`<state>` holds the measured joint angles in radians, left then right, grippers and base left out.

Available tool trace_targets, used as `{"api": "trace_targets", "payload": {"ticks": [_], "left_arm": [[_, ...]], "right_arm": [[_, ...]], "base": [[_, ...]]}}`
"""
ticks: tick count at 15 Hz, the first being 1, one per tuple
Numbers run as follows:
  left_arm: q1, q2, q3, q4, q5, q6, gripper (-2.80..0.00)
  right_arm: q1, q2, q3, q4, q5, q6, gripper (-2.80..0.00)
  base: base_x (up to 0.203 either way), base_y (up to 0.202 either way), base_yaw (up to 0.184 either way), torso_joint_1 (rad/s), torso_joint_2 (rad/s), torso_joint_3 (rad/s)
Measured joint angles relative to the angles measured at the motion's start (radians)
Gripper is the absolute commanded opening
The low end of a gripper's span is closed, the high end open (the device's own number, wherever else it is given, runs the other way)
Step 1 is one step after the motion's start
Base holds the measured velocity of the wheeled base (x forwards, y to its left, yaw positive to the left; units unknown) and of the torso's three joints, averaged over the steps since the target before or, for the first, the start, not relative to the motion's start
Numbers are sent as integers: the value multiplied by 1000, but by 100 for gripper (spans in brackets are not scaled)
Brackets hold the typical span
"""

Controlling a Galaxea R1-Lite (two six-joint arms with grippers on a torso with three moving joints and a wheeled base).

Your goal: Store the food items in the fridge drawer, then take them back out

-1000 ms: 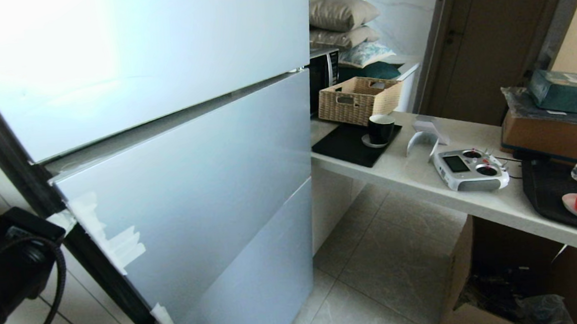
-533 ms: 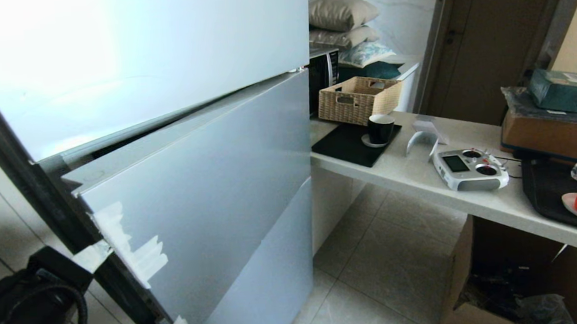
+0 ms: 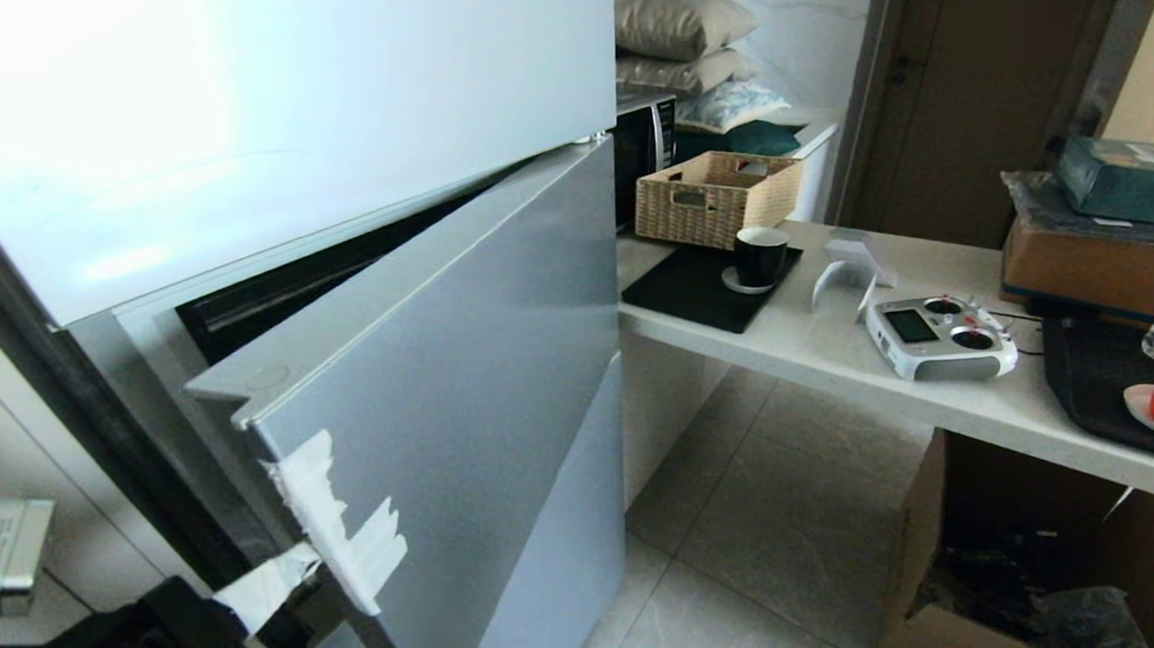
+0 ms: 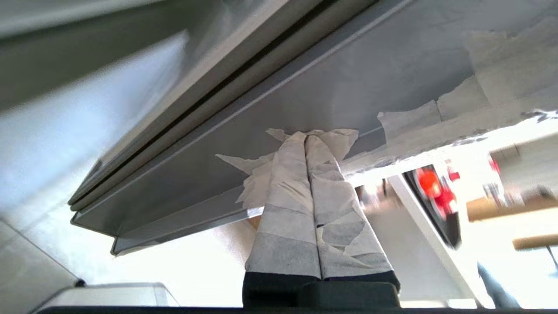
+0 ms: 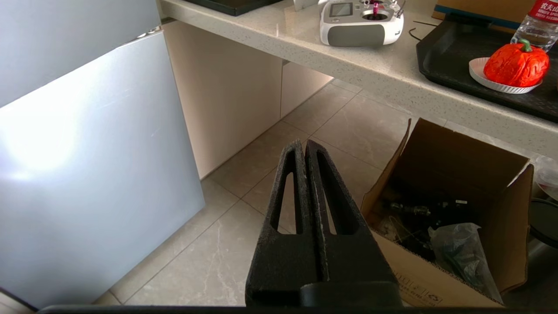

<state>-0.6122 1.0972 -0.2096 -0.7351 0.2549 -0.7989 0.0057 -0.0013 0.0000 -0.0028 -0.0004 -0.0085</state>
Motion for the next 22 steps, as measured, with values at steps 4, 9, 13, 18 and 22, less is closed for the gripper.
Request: {"api": "trace_targets", "payload": {"ticks": [4, 9, 13, 18, 22], "left_arm": [[-139, -86, 0, 1, -47, -3, -280], [-193, -317, -22, 172, -206, 5, -280], [-38, -428, -72, 436, -77, 181, -280], [310, -625, 74, 528, -30, 519, -280], [345, -774, 178, 674, -75, 779, -280]], "right_arm": [[0, 0, 0, 0, 0, 0, -280], [0, 0, 0, 0, 0, 0, -280], [0, 0, 0, 0, 0, 0, -280], [0, 0, 0, 0, 0, 0, -280], [0, 0, 0, 0, 0, 0, -280]], "base": [[0, 0, 0, 0, 0, 0], [0, 0, 0, 0, 0, 0], [0, 0, 0, 0, 0, 0], [0, 0, 0, 0, 0, 0], [0, 0, 0, 0, 0, 0]]}}
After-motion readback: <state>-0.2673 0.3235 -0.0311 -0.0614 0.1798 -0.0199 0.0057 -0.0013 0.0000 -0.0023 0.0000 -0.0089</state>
